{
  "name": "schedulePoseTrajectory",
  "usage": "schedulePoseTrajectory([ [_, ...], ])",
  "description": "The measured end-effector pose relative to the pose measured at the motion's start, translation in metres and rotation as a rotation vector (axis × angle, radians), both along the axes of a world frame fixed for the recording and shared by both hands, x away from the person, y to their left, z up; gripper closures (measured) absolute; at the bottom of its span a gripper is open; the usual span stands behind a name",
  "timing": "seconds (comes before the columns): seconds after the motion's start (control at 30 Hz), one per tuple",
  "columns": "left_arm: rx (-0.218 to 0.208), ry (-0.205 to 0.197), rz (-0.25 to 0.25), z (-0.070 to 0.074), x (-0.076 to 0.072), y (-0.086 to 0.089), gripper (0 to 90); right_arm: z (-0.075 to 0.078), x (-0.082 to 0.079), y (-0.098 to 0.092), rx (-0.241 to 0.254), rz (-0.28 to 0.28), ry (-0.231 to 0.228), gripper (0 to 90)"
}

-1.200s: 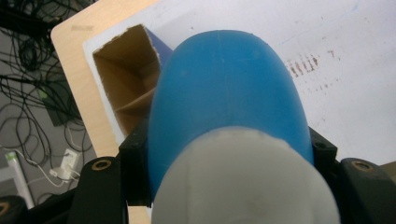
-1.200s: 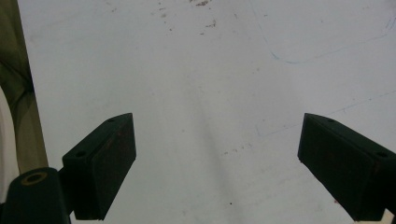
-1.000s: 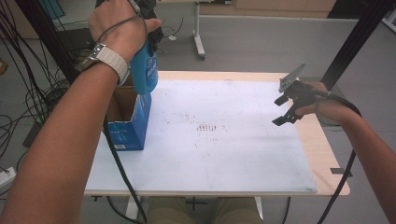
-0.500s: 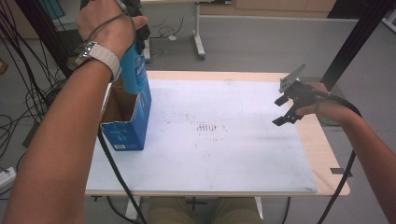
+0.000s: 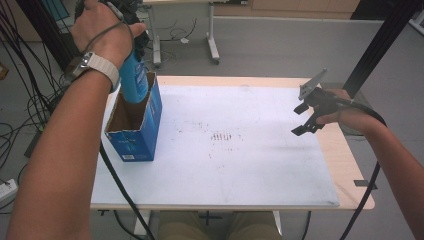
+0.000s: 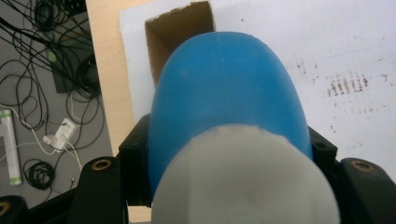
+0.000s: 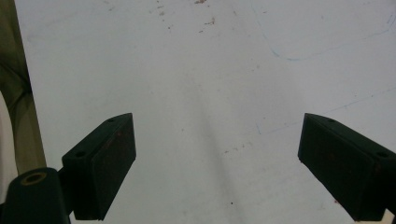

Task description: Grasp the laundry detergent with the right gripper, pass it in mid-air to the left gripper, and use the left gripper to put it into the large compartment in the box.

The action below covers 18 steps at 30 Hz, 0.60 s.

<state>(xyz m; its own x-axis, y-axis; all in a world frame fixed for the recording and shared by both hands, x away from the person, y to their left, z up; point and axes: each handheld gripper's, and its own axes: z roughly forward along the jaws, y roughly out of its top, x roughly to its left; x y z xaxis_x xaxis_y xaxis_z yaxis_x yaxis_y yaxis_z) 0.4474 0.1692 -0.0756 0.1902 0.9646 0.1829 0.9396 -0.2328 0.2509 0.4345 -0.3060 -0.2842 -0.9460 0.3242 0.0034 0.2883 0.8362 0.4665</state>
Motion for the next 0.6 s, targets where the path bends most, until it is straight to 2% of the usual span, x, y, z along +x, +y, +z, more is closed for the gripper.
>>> schedulePoseTrajectory([
  [0.6, -0.01, 0.016, 0.016, -0.039, 0.003, 0.024, 37.9, 0.0, -0.001, 0.0, -0.006, -0.008, 0.002, 11.0],
])
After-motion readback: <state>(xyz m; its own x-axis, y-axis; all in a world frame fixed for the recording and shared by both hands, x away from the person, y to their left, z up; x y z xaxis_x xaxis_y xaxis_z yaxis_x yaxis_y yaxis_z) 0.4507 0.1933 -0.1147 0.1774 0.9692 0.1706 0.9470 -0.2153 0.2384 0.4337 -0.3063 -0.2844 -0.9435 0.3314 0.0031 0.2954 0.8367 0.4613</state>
